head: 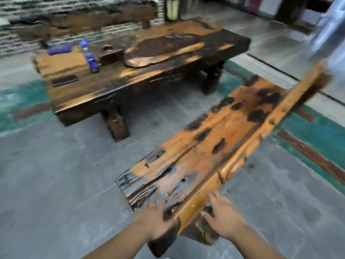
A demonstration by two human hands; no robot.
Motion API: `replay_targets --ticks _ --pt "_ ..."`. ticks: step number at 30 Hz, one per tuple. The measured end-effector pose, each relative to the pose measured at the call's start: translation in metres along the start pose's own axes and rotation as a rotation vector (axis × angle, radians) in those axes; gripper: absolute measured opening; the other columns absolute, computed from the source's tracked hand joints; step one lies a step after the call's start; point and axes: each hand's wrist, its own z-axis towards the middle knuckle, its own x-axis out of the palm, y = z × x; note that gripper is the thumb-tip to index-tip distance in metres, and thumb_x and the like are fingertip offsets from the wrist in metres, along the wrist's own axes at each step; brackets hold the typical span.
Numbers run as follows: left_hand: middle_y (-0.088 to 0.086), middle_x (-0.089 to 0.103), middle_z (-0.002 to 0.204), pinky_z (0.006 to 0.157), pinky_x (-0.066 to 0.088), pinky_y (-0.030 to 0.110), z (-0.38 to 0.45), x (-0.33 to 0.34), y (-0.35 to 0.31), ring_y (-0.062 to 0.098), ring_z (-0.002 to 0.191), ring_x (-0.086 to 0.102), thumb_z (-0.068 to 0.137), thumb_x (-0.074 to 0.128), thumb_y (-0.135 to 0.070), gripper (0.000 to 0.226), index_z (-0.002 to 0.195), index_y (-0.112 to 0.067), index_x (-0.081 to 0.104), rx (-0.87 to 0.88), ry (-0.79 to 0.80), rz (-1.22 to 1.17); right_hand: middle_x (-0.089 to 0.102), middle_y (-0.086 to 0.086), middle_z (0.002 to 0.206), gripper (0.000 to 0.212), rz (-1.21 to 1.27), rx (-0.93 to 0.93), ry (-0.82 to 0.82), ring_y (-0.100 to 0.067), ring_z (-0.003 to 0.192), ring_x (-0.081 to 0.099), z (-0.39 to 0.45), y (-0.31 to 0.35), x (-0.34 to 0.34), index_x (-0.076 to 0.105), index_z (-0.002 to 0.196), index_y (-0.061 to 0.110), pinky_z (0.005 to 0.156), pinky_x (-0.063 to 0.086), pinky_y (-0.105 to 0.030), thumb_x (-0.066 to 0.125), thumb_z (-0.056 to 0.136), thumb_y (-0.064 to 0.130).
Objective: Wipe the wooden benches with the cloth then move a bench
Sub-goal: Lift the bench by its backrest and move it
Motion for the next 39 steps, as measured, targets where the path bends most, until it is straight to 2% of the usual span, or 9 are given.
replay_targets --ticks 3,8,14,18,22,26,29,33,39 --pt "0.010 0.008 0.163 0.114 0.029 0.047 0.000 0.033 -0.013 0.036 0.145 0.022 0.078 0.024 -0.082 0.096 0.155 -0.030 -0.001 -0.102 -0.001 -0.154 0.021 -0.005 0.159 0.078 -0.164 -0.179 0.008 -0.025 0.144 0.020 0.039 -0.017 -0.005 0.020 0.153 0.023 0.115 0.026 -0.038 0.034 0.089 0.065" --pt "0.001 0.037 0.153 0.108 0.028 0.045 -0.001 0.100 -0.054 0.027 0.136 0.038 0.091 0.019 -0.072 0.072 0.153 -0.033 0.018 -0.350 -0.198 -0.383 -0.004 0.000 0.165 0.071 -0.389 -0.465 0.108 -0.023 0.150 -0.009 0.095 -0.048 0.011 0.011 0.155 0.031 0.120 -0.001 -0.047 0.021 0.094 0.067" --pt "0.001 0.054 0.133 0.103 0.029 0.049 0.015 0.112 -0.083 0.028 0.122 0.047 0.091 0.018 -0.067 0.059 0.131 -0.036 0.047 -0.602 -0.518 -0.410 0.054 -0.002 0.122 0.068 -0.484 -0.653 0.019 -0.027 0.118 0.043 0.127 -0.059 0.026 0.051 0.120 0.030 0.101 0.028 -0.048 0.011 0.086 0.072" --pt "-0.001 0.062 0.112 0.092 0.033 0.049 0.039 0.110 -0.080 0.026 0.108 0.054 0.086 0.009 -0.069 0.065 0.103 -0.033 0.060 -0.706 -0.603 -0.356 0.058 0.001 0.101 0.064 -0.563 -0.691 -0.085 -0.024 0.101 0.052 0.151 -0.054 0.031 0.059 0.097 0.031 0.081 0.037 -0.042 0.010 0.087 0.071" --pt "-0.005 0.066 0.087 0.077 0.031 0.040 0.061 0.130 -0.079 0.025 0.086 0.058 0.091 0.028 -0.063 0.052 0.081 -0.028 0.065 -0.727 -0.906 -0.162 0.059 0.002 0.074 0.051 -0.552 -0.744 -0.346 -0.023 0.070 0.056 0.154 -0.060 0.052 0.059 0.072 0.027 0.065 0.027 -0.037 0.031 0.089 0.066" --pt "-0.003 0.065 0.102 0.076 0.030 0.039 0.077 0.153 -0.074 0.027 0.096 0.055 0.089 0.045 -0.056 0.037 0.093 -0.026 0.067 -0.664 -1.251 -0.103 0.055 -0.001 0.067 0.051 -0.536 -0.756 -0.523 -0.023 0.063 0.052 0.160 -0.064 0.066 0.059 0.065 0.022 0.064 0.020 -0.034 0.038 0.088 0.064" --pt "-0.003 0.063 0.113 0.078 0.031 0.040 0.073 0.149 -0.075 0.025 0.107 0.055 0.087 0.046 -0.060 0.041 0.102 -0.028 0.068 -0.605 -1.231 -0.098 0.056 -0.003 0.067 0.053 -0.555 -0.752 -0.563 -0.025 0.064 0.053 0.157 -0.061 0.065 0.059 0.065 0.019 0.065 0.019 -0.034 0.038 0.088 0.063" --pt "-0.003 0.065 0.078 0.068 0.024 0.036 0.070 0.141 -0.075 0.025 0.075 0.057 0.088 0.038 -0.063 0.049 0.072 -0.024 0.063 -0.638 -1.136 -0.091 0.053 0.001 0.061 0.054 -0.546 -0.748 -0.586 -0.019 0.058 0.039 0.160 -0.060 0.064 0.055 0.062 0.021 0.064 0.020 -0.033 0.035 0.089 0.063" --pt "-0.002 0.060 0.068 0.064 0.023 0.035 0.070 0.140 -0.074 0.026 0.070 0.055 0.088 0.038 -0.063 0.051 0.067 -0.022 0.059 -0.624 -1.124 -0.094 0.054 0.002 0.063 0.054 -0.546 -0.801 -0.563 -0.022 0.060 0.048 0.163 -0.059 0.062 0.054 0.063 0.022 0.064 0.020 -0.035 0.032 0.089 0.063"
